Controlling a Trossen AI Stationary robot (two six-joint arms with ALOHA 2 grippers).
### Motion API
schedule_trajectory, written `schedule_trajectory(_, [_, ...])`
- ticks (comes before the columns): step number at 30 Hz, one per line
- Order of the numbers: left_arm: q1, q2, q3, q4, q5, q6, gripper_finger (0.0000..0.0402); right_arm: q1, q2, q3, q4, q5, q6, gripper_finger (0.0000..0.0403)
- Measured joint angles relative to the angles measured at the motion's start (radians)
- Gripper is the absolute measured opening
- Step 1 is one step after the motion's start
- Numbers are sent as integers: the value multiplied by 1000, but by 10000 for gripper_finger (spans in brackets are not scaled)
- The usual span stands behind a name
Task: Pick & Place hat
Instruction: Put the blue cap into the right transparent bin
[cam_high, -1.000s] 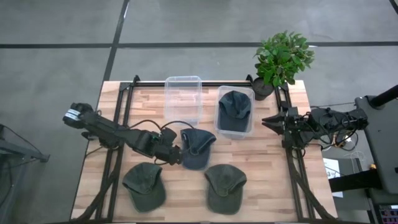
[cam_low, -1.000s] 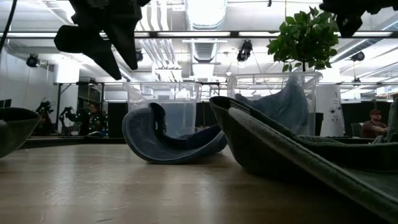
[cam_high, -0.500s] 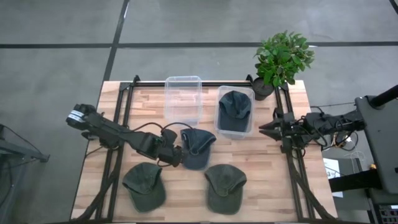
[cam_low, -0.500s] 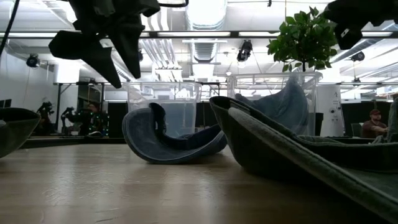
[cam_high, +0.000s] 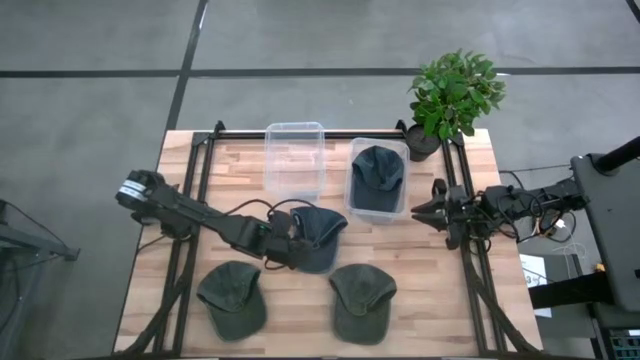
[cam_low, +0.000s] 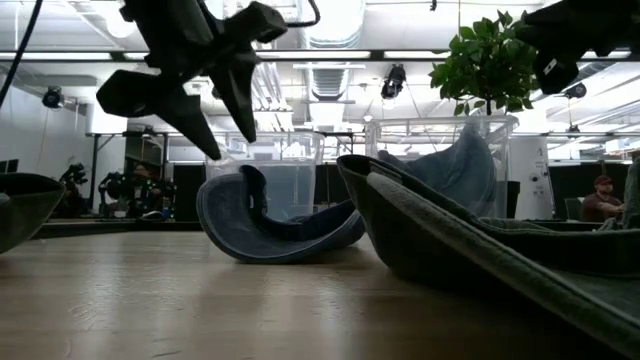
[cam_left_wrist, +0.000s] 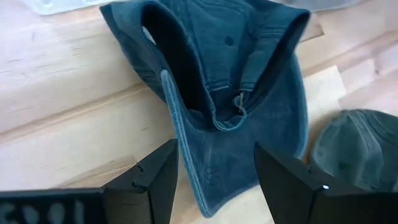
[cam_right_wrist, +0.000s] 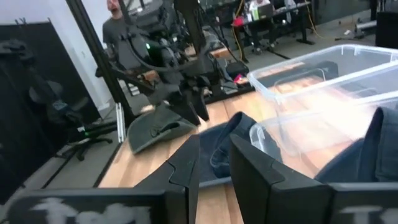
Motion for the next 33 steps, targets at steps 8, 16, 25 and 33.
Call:
schedule_trajectory(8, [19,35,0,0,-17,6,202,0,-1,9,10,0,-8,76])
schedule_trajectory(16, [42,111,1,6,15,10,202,0,-1,15,8,0,-16,68])
schedule_trajectory(25, [56,166,0,7,77,-4,194,0,-2,15,8,0,-13,80])
schedule_trajectory(33, [56,195,0,12,85,-24,80,0,-2,15,8,0,-12,69])
